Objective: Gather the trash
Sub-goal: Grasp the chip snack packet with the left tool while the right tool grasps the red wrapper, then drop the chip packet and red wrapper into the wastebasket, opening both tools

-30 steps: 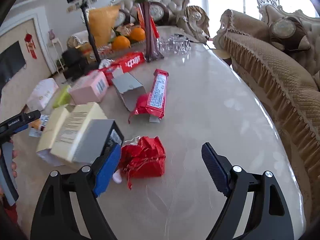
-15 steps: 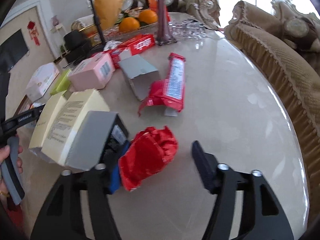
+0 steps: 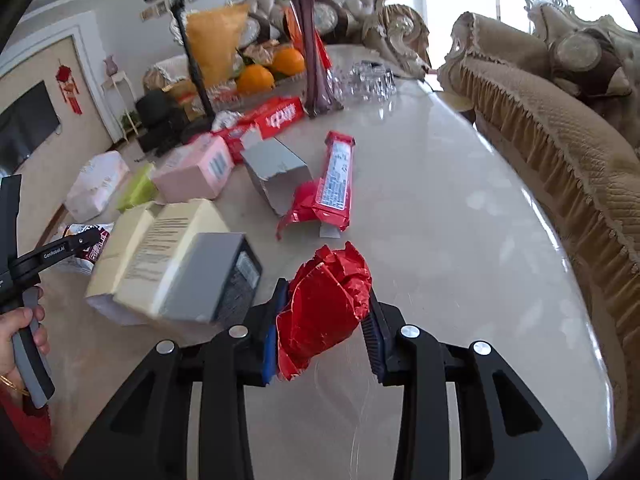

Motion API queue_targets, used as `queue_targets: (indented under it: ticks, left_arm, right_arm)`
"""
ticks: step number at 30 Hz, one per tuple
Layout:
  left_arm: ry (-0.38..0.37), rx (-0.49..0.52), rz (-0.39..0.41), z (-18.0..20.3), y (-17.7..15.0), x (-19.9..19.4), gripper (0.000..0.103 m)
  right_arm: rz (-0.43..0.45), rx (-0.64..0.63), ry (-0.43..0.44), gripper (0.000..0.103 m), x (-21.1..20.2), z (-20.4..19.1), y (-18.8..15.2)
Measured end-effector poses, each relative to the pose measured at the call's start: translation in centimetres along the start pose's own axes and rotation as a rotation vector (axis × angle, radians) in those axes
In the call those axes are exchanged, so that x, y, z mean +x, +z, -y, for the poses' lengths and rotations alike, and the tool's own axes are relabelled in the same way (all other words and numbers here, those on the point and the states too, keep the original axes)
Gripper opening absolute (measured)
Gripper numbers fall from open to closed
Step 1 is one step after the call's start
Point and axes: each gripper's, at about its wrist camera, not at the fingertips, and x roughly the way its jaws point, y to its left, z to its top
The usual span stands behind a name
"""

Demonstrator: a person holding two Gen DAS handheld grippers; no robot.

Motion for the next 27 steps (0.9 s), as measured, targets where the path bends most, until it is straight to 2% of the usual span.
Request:
queue_targets:
  ticks: [3, 5, 7, 10, 12, 14, 15, 18, 19, 22, 24, 27]
  left_arm:
    - [-0.057, 0.112, 0.085, 0.6, -2.5, -5.9, 0.048]
    - [-0.099, 0.149, 0.111, 0.6, -4.8, -9.2, 0.048]
    - [-0.177, 0.198, 0.12, 0.8, -8.4, -13.0, 0.048]
    - [-0.234, 0.262, 0.102, 1.0, -14.3, -17.6, 0.048]
    - [-0.289, 0.283, 0.054, 0.9, -18.9, -20.0, 0.048]
    - [-0.314, 0.281, -0.003, 0.8, -22.8, -21.2, 0.048]
    - [-0.322, 0.287, -0.051, 1.0, -25.4, -21.3, 0.048]
    - [-0.3, 0.311, -0.159, 1.8, -30.7, -19.8, 0.048]
    - [-0.288, 0.316, -0.224, 2.0, -33.2, -18.1, 0.048]
    - [-0.286, 0.338, -0.375, 3.0, -37.8, -14.3, 0.048]
    - [-0.298, 0.366, -0.436, 3.6, -39.8, -12.9, 0.048]
    - [-0.291, 0.424, -0.489, 4.9, -41.5, -11.5, 0.049]
  right_arm:
    - [0.053, -0.024, 0.037, 0.033, -3.7, -0.7, -1.8]
    - [0.076, -0.029, 0.075, 0.033, -5.9, -1.0, -3.5]
    - [0.085, -0.036, 0.13, 0.033, -8.8, -1.9, -6.4]
    - [0.09, -0.093, 0.179, 0.033, -12.8, -3.7, -10.9]
    - [0.065, -0.105, 0.231, 0.033, -15.5, -5.1, -14.8]
    - [0.021, -0.112, 0.263, 0.033, -17.1, -6.4, -18.4]
    - [0.002, -0.115, 0.274, 0.033, -17.3, -6.8, -19.6]
    - [-0.136, -0.106, 0.295, 0.033, -16.4, -8.4, -25.1]
    - [-0.194, -0.102, 0.28, 0.033, -15.2, -8.8, -27.0]
    - [-0.336, -0.101, 0.212, 0.033, -11.4, -9.3, -31.8]
    - [-0.413, -0.093, 0.208, 0.033, -9.4, -9.5, -33.8]
    - [-0.472, -0.129, 0.176, 0.033, -7.7, -10.3, -35.7]
